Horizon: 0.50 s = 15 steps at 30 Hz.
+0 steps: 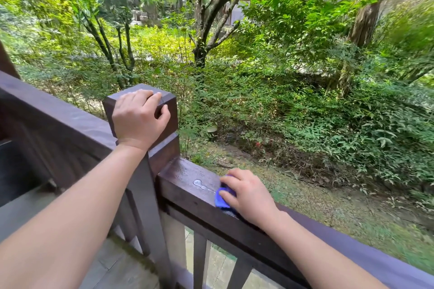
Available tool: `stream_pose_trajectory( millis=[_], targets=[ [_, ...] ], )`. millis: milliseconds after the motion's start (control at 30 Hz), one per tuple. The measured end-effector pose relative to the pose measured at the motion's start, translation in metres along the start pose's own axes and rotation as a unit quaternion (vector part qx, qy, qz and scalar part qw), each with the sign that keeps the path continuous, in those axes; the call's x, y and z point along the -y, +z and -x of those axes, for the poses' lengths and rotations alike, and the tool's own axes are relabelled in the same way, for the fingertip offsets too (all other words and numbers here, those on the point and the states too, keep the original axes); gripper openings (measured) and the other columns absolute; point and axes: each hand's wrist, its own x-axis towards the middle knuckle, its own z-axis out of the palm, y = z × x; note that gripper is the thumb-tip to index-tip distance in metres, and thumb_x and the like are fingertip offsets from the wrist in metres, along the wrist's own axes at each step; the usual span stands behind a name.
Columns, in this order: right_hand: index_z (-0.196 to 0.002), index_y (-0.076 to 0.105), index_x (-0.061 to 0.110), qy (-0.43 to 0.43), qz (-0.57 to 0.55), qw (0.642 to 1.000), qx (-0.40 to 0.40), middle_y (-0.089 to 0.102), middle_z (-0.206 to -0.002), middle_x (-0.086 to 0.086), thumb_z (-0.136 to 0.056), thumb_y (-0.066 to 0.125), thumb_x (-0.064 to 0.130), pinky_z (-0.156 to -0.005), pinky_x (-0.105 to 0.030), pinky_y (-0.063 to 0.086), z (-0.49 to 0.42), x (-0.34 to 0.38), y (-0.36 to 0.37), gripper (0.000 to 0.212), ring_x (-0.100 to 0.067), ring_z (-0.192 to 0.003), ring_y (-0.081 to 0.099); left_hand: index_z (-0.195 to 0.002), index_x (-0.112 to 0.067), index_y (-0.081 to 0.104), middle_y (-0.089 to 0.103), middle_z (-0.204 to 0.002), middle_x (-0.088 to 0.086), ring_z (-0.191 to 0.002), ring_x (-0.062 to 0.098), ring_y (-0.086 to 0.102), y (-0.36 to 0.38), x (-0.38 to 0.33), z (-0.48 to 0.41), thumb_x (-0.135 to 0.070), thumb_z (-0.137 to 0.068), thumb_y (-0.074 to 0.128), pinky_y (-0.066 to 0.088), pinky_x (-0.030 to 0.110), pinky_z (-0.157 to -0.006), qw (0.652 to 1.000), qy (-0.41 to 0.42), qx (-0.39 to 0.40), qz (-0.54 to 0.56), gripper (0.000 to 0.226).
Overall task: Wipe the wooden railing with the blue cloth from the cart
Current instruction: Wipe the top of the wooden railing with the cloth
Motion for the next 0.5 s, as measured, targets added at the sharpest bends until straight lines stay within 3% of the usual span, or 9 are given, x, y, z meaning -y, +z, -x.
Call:
stream_pose_trajectory(
  millis=[67,200,333,467,500],
  targets=[
    [-0.101,0.064,0.021,0.038,0.017,0.999,-0.009,0.060,-0.104,0.001,-0.086,0.050,0.042,-0.082,-0.041,0.047,-0.011,0.010,0.011,0.030,-0.026,-0.090,0.052,-0.102,-0.015,0.074,0.074,-0.099,0.006,-0.088,0.033,0.066,-0.001,0.000,0.001,-0.026,-0.086,0.064,0.048,0.041,-0.080,1.000,-0.002,0.005,0.000,0.022],
    [-0.102,0.062,0.018,-0.043,0.014,0.999,0.019,0.060,-0.109,0.000,-0.090,0.049,0.038,-0.082,-0.039,0.046,-0.004,0.019,0.017,0.026,-0.027,-0.092,0.054,-0.101,-0.015,0.074,0.074,-0.099,0.006,-0.088,0.032,0.066,0.000,0.000,0.000,-0.026,-0.085,0.064,0.049,0.041,-0.080,1.000,-0.001,0.002,0.000,0.021],
    [-0.103,0.061,0.019,0.082,0.048,0.995,0.010,0.058,-0.106,-0.002,-0.089,0.050,0.037,-0.080,-0.042,0.046,-0.022,0.010,0.015,0.025,-0.029,-0.091,0.052,-0.102,-0.015,0.074,0.074,-0.099,0.006,-0.089,0.032,0.067,-0.001,0.000,0.002,-0.026,-0.086,0.063,0.050,0.041,-0.082,1.000,-0.004,0.009,0.004,0.022],
    [-0.099,0.061,0.017,-0.096,0.038,0.995,0.012,0.061,-0.104,-0.002,-0.091,0.047,0.033,-0.073,-0.040,0.045,0.014,0.044,0.020,0.023,-0.028,-0.088,0.054,-0.099,-0.016,0.075,0.073,-0.097,0.005,-0.087,0.032,0.066,0.000,-0.001,0.000,-0.026,-0.085,0.064,0.048,0.041,-0.081,1.000,-0.003,-0.004,0.005,0.021],
    [-0.101,0.062,0.018,-0.105,0.025,0.994,0.018,0.062,-0.105,-0.002,-0.091,0.048,0.034,-0.074,-0.040,0.046,0.010,0.039,0.019,0.024,-0.027,-0.089,0.055,-0.099,-0.016,0.075,0.073,-0.096,0.005,-0.086,0.032,0.066,0.001,-0.001,-0.001,-0.026,-0.085,0.064,0.049,0.040,-0.080,1.000,-0.004,-0.005,0.004,0.020]
  ],
)
